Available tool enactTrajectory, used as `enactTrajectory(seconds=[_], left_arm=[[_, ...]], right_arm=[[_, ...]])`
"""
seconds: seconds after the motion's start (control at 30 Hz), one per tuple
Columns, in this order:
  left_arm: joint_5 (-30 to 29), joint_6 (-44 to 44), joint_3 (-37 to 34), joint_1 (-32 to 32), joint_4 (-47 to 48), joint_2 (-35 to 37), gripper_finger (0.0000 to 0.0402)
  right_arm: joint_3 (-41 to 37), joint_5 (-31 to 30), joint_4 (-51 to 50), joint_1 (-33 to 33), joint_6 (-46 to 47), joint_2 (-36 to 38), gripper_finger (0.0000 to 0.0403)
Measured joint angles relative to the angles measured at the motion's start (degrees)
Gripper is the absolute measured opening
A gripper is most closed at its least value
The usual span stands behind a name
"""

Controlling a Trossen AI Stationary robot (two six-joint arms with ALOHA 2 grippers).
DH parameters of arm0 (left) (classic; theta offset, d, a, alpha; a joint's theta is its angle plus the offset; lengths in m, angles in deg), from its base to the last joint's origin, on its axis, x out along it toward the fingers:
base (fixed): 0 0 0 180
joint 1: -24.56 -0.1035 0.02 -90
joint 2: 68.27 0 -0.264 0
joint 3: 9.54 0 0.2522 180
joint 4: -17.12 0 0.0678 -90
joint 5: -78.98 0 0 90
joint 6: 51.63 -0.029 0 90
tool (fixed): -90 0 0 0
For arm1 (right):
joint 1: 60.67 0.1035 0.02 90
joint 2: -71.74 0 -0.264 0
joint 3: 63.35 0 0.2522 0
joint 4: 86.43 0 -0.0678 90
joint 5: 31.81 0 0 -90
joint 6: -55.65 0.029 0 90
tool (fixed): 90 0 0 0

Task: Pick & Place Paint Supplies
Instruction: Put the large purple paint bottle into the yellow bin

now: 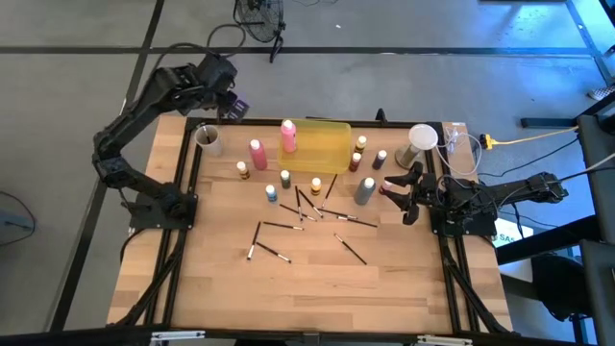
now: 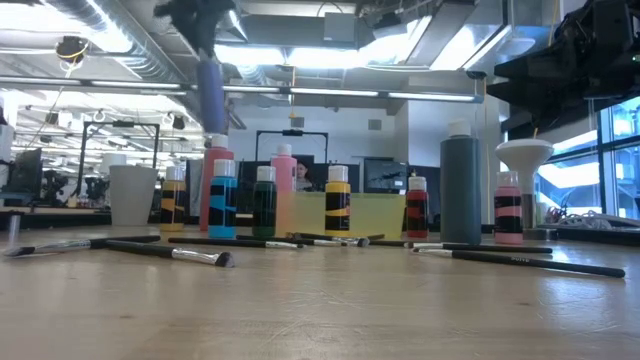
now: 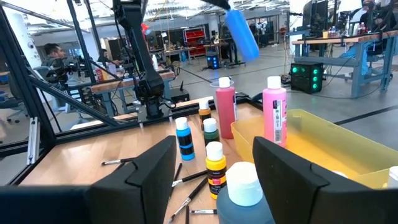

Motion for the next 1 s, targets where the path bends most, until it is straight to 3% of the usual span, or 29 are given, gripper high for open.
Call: enactTrajectory(seconds=[0.27, 0.5, 0.7, 1.0], left_arm=[[0.5, -0.4, 6.1, 9.8, 1.2, 0.0, 0.0118], [2.8, -1.6, 7.1, 17.6, -0.1, -2.3, 0.0118], [8.0, -5.6, 7.6, 17.5, -1.9, -8.0, 0.0118], [10.9, -6.8, 23.2, 15.6, 8.4, -22.8, 0.0118]], right_arm=[[0.0, 0.0, -0.2, 0.0, 1.0, 0.0, 0.0215], [0.0, 0.0, -0.6, 0.0, 1.0, 0.0, 0.0215], [0.0, 0.0, -0.6, 0.0, 1.0, 0.0, 0.0215], [0.0, 0.0, -1.1, 0.0, 1.0, 0.0, 0.0215]])
